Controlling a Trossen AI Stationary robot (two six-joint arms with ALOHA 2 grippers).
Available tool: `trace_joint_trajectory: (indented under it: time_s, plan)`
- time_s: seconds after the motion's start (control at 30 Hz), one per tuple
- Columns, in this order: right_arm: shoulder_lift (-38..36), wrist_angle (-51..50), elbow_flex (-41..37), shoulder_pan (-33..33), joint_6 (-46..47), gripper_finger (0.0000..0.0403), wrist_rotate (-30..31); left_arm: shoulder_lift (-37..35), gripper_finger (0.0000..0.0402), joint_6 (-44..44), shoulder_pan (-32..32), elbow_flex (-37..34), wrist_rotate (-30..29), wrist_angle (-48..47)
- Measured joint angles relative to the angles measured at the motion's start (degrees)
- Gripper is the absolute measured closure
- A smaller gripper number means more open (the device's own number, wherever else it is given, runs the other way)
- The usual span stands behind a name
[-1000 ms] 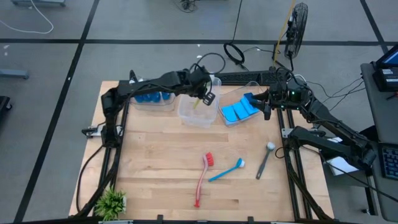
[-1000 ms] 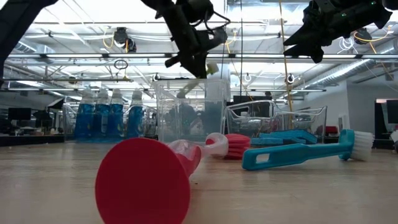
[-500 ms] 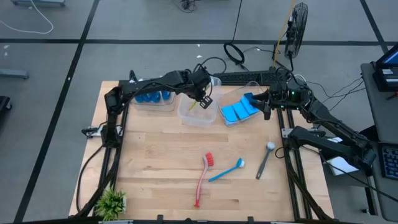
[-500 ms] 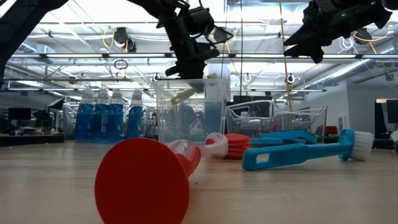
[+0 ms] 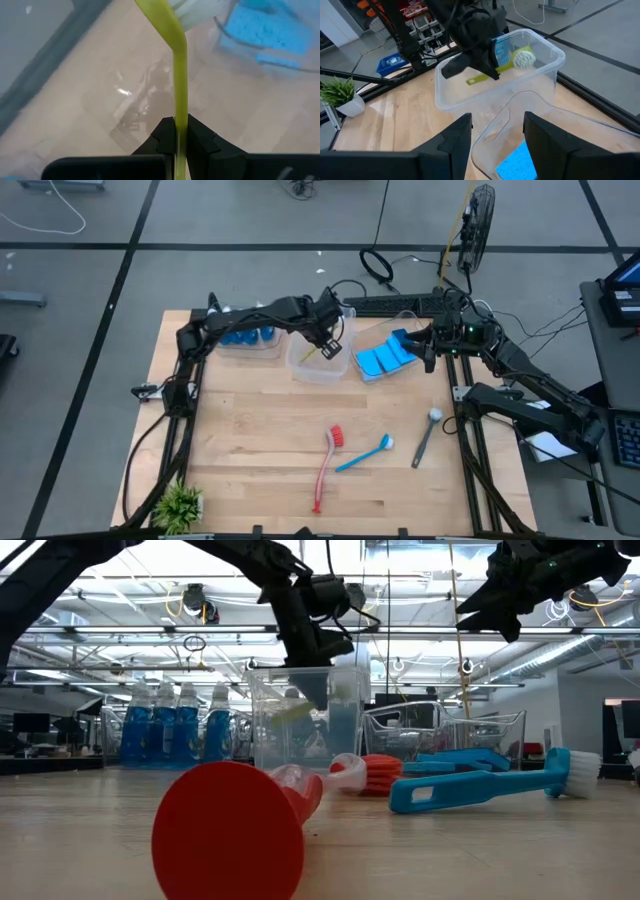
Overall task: Pick & Place Kitchen Sink Supplies
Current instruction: Put the green dish brush into the large transparent bin
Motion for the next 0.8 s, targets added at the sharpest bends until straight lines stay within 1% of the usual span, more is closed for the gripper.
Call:
trace_joint_trajectory:
  time_s: [0.33,0.47,0.53,0.7,0.8]
  plan:
    - [0.00,0.11,0.00,-0.01,0.22,0.0234,0.00,0.57,0.0383,1.88,0.76,-0.02,0.88,0.08]
    - [0.00,0.14,0.00,0.01,0.22,0.0234,-0.02,2.07,0.0383,1.58,0.84,-0.02,2.12,0.12]
    - [-0.02,0.14,0.00,-0.01,0.23,0.0234,0.01,2.87,0.0383,1.70,0.56,-0.02,1.27,0.12]
    - [0.00,0.16,0.00,0.01,0.25,0.0234,-0.01,4.64,0.0383,1.20,0.57,-0.17,3.59,0.24]
    - [0.00,0.16,0.00,-0.01,0.25,0.0234,0.02,4.75,0.0377,0.84,0.59,-0.07,3.52,0.54]
